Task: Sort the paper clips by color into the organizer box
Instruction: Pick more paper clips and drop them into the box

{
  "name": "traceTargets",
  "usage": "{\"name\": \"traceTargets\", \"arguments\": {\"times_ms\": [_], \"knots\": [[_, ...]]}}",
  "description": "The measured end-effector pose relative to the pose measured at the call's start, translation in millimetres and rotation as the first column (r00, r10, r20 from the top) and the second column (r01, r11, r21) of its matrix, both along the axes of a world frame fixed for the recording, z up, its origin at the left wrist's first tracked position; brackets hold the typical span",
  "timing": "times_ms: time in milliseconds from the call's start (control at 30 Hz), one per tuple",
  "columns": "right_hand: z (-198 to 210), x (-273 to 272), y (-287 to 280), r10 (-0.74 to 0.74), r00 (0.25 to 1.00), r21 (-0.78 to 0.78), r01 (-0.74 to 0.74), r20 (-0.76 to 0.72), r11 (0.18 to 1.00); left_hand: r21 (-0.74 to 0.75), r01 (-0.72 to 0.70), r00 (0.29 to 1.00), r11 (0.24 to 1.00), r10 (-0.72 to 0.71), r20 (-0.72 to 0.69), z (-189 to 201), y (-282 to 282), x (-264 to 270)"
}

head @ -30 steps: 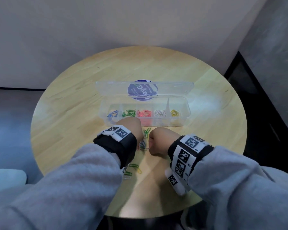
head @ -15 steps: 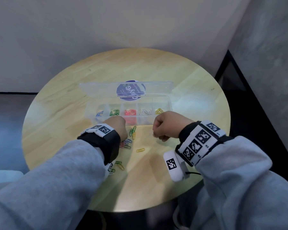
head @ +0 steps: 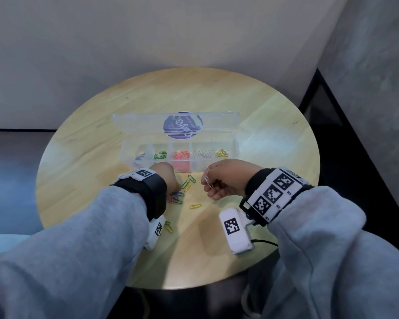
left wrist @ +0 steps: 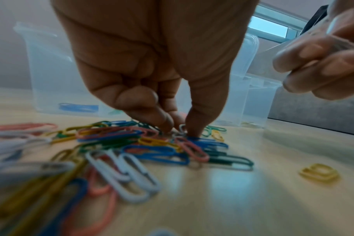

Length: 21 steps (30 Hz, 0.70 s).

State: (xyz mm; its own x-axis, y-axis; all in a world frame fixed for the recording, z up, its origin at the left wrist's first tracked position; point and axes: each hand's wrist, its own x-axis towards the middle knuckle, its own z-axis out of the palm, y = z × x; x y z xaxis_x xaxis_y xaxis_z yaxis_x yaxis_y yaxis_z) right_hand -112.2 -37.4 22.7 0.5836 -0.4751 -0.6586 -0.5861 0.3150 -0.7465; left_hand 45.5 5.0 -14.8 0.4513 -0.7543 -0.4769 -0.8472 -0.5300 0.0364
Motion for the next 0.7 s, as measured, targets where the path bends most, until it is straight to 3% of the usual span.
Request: {"name": "traceTargets", "arguments": {"times_ms": [333,500,633,700], "knots": [[-6.2,7.4,4.9,-0.078,0.997,0.023,0.077,0.026,0.997,-0.056,0.095,0.993,0.994,-0.099,-0.059,0.9,8.8,7.8],[-8.1,10.8,9.0,-0.090,0.995,0.015,0.090,0.033,0.996,-0.177,-0.011,0.963,0.984,-0.037,-0.266,7.0,22.4,17.3],[-10.6,10.0,9.5,-0.088,0.996,-0.008,0.088,0.013,0.996,-0.262,-0.179,0.868,0.948,0.027,-0.495,24.2,34.2,32.9],[-12.2,10.8,10.4,-0.083,0.997,-0.025,0.083,-0.005,0.996,-0.233,-0.360,0.707,0.904,0.102,-0.700,34.3,43.0,41.5]]}}
